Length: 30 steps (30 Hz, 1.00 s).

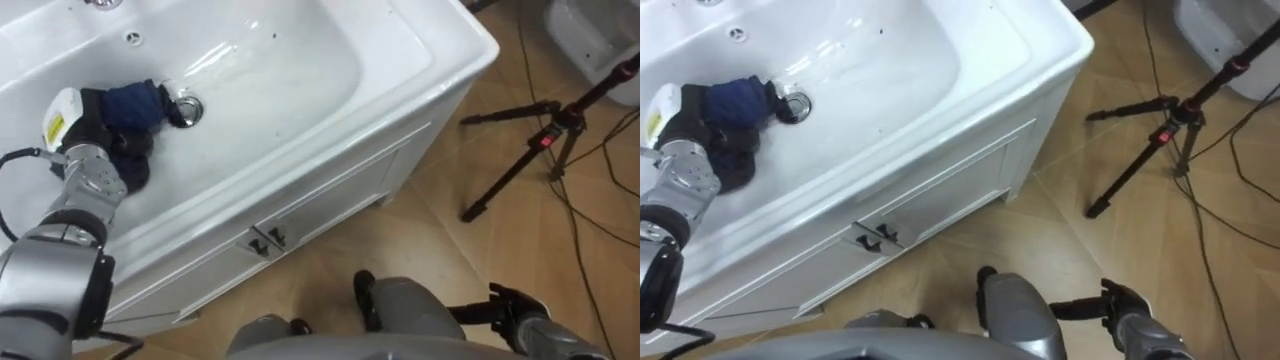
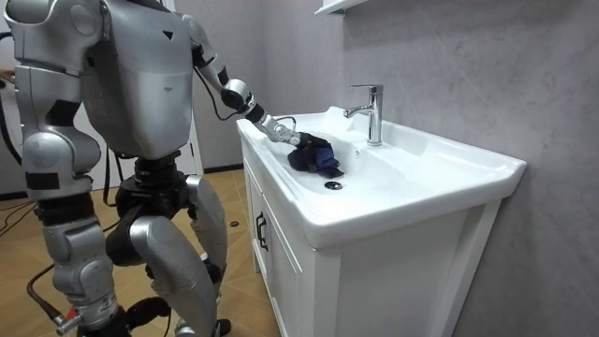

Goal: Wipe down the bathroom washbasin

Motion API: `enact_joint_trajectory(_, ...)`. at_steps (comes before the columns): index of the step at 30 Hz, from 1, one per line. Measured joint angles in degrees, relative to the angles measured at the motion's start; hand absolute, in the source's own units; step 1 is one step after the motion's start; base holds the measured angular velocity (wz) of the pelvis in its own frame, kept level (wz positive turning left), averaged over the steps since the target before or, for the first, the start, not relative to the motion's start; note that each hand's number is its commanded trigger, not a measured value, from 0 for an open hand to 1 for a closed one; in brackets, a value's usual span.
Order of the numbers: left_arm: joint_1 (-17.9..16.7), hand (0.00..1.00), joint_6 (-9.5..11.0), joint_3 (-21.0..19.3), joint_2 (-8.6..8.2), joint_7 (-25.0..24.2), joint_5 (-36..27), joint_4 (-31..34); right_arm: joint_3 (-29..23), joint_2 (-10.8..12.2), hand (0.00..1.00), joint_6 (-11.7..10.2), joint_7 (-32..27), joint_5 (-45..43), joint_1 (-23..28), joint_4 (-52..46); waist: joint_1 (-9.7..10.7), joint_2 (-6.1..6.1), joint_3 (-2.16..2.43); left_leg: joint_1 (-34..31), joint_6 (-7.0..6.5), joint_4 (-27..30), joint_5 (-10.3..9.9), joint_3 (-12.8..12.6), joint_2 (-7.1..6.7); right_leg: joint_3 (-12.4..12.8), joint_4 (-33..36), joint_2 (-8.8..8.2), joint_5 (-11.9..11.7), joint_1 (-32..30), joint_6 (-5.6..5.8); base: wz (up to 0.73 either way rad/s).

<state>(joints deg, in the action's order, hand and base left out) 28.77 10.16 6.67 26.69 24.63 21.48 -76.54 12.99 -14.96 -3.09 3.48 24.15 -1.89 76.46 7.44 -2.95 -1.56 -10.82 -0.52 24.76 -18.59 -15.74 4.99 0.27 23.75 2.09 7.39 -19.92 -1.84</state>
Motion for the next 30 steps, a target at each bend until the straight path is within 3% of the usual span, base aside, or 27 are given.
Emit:
enact_joint_trajectory(3,-1.32,1.0,-0.19,-0.37,1.75,1.2,5.8,0.14,-1.2,-0.27,0.0,0.01,1.31,0.02,-0.01,0.28,-0.16,-0.47,0.09,0.35,0.21,-0.63,0.22,0.29,0.02,-0.48,-0.42,0.03,0.09,0.45,-0.2,0.04)
enact_joint_trajectory(7,-4.34,1.0,-1.01,-1.22,2.17,3.74,10.32,0.6,-2.14,-1.46,0.0,0.15,1.72,0.06,0.78,0.3,-0.46,-2.03,0.79,1.28,0.52,-1.51,0.46,0.23,0.0,-0.49,-0.95,0.03,0.21,1.01,-0.39,-0.01)
enact_joint_trajectory(16,-5.06,1.0,-3.27,-2.07,2.5,4.95,15.72,0.78,-4.98,-2.32,0.0,0.78,2.68,-1.19,1.27,0.25,-1.8,-1.87,0.74,3.15,1.3,-3.14,1.35,0.23,-0.09,-0.5,-1.06,-0.03,0.83,1.92,-1.12,0.0)
enact_joint_trajectory(21,-6.24,1.0,-3.35,-2.24,3.16,5.16,15.75,1.33,-7.1,-2.33,0.0,1.46,2.47,-3.98,1.5,-0.16,-1.65,-1.83,0.76,3.21,1.51,-3.14,1.55,0.31,-0.02,-0.53,-0.9,0.06,0.95,1.91,-1.32,0.0)
enact_joint_trajectory(27,-8.01,1.0,-3.54,-6.5,3.16,5.08,16.37,4.49,-9.95,-2.32,0.0,1.44,2.49,-4.44,2.25,-0.12,-1.62,-1.36,1.08,3.21,1.54,-3.13,1.59,0.4,-0.02,-0.54,-1.03,0.09,0.92,2.0,-1.34,0.0)
enact_joint_trajectory(30,-8.57,1.0,-3.56,-6.58,3.17,5.05,16.37,5.19,-10.61,-2.31,0.0,1.45,2.71,-4.46,2.64,-0.12,-1.64,-1.28,1.14,3.51,1.54,-3.13,1.59,0.44,-0.02,-0.58,-1.14,0.1,0.91,2.4,-1.34,0.0)
